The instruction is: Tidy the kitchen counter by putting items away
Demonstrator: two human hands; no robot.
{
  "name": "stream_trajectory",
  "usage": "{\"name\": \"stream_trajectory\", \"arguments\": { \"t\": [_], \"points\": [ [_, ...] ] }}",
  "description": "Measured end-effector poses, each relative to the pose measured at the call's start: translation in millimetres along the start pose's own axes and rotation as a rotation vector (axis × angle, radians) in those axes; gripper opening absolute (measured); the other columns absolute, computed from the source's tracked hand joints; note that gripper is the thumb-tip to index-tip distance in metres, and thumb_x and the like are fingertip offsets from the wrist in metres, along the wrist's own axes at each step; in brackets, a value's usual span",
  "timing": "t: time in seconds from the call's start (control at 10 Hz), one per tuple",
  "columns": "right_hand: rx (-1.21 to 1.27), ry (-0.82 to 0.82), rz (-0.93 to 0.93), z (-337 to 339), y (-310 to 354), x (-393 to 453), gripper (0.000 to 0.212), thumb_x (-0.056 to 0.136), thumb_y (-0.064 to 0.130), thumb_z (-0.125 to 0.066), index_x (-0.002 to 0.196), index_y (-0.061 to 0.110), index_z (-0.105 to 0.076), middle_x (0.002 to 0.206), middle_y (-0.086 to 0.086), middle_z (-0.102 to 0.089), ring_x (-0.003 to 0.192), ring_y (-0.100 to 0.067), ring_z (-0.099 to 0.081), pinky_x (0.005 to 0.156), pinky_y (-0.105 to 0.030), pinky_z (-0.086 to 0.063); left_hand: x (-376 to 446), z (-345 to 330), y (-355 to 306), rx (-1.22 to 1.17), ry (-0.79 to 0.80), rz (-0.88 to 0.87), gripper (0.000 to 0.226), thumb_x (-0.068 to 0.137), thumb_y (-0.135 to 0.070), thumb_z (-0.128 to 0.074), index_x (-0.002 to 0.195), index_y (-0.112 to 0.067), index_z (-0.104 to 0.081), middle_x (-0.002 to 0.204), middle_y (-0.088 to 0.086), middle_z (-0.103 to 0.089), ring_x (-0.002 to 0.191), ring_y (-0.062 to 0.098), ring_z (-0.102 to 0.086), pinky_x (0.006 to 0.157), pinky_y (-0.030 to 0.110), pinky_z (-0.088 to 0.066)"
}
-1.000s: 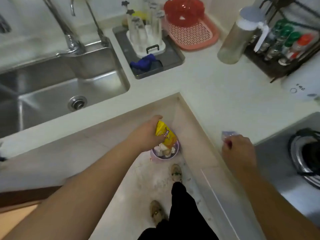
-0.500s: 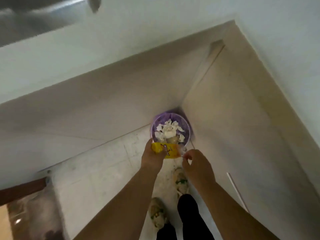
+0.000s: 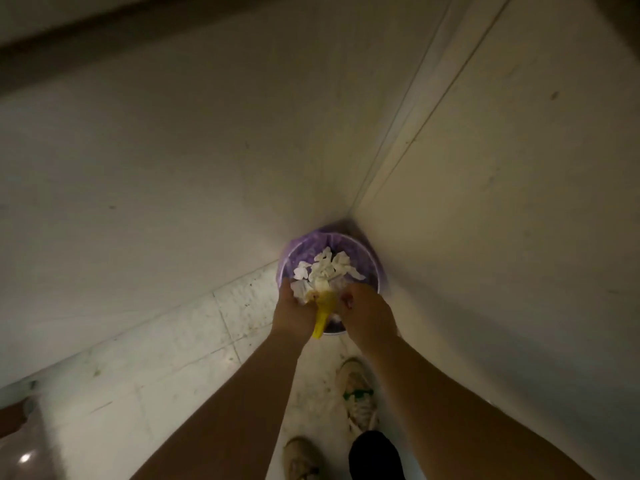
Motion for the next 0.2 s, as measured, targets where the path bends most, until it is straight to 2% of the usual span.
{"name": "stream_trajectory", "arguments": {
  "t": [0.1, 0.2],
  "points": [
    [-0.011, 0.058, 0.0, -5.4, 12.9, -3.7, 0.026, 0.098, 0.036, -0.053, 0.112, 0.018, -0.064, 0.12, -0.006, -0.064, 0.11, -0.028, -0.062, 0.085, -0.034, -0.05, -24.6, 17.8, -22.0, 0.112, -0.15, -0.012, 0.054, 0.09, -0.006, -0.052, 0.138, -0.03, -0.045, 0.115, -0.003, -0.063, 0.099, 0.024, -0.062, 0.085, 0.039, -0.054],
    [-0.042, 0.095, -0.042, -12.3, 19.2, -9.6, 0.03, 0.093, 0.032, -0.051, 0.119, 0.02, -0.06, 0.123, -0.008, -0.061, 0.115, -0.032, -0.06, 0.091, -0.042, -0.051, -51.0, 27.4, -44.2, 0.19, -0.144, -0.097, 0.046, 0.086, -0.017, -0.052, 0.132, -0.024, -0.054, 0.117, -0.001, -0.066, 0.101, 0.021, -0.061, 0.093, 0.039, -0.052]
  ]
}}
Point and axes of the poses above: each hand's wrist, its own x-axis towards the middle knuckle, its own z-axis out of the back of the hand, y = z × x, the point moved 4 cm from there along x, towards the middle knuckle
